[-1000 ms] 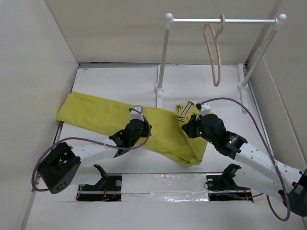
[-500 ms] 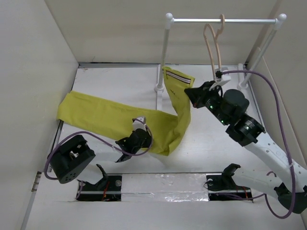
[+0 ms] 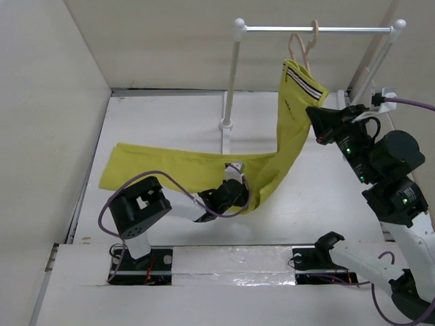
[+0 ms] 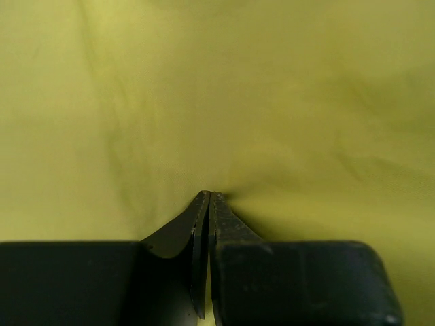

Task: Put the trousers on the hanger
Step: Fold the trousers at the center of the board.

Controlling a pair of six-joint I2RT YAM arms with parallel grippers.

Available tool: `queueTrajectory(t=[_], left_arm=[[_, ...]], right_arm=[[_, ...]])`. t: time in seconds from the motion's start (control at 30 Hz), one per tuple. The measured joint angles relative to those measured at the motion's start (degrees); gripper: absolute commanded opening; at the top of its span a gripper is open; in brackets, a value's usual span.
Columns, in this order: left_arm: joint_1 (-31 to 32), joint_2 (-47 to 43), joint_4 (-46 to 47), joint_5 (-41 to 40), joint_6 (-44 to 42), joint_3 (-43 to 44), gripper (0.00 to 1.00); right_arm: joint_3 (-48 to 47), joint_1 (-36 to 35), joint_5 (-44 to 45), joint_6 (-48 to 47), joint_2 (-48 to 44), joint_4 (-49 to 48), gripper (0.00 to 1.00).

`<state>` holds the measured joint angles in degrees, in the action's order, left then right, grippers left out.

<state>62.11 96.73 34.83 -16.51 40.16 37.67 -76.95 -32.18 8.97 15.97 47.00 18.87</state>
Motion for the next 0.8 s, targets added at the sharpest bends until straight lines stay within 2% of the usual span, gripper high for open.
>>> queueTrajectory(t=[0.37, 0.47, 0.5, 0.6, 0.63, 0.8], left_arm=[[6.45, 17.25, -0.46, 9.35, -3.50, 24.02, 0.00], [6.95, 19.45, -0.94, 10.99, -4.07, 26.95, 0.00], [6.97, 19.10, -1.11, 11.02, -4.17, 26.40, 0.00], [5.84, 14.29, -1.16, 10.38, -4.15, 20.24, 0.09], [4.83, 11.21, -1.40, 9.88, -4.11, 16.83, 0.15], [-3.48, -11.32, -4.92, 5.11, -3.39, 1.49, 0.16]], right_arm=[[-8.13, 2.97, -4.22, -2.73, 3.06, 3.30, 0.00], [-8.94, 3.08, -6.54, -2.71, 5.60, 3.13, 0.00], [-9.01, 3.15, -7.58, -2.67, 6.62, 2.82, 0.00], [-8.79, 3.23, -10.58, -2.16, 9.86, 1.36, 0.00], [-8.55, 3.15, -11.32, -1.92, 11.08, 0.66, 0.00], [-8.33, 1.25, -13.33, -0.90, 17.44, -2.43, 0.00]])
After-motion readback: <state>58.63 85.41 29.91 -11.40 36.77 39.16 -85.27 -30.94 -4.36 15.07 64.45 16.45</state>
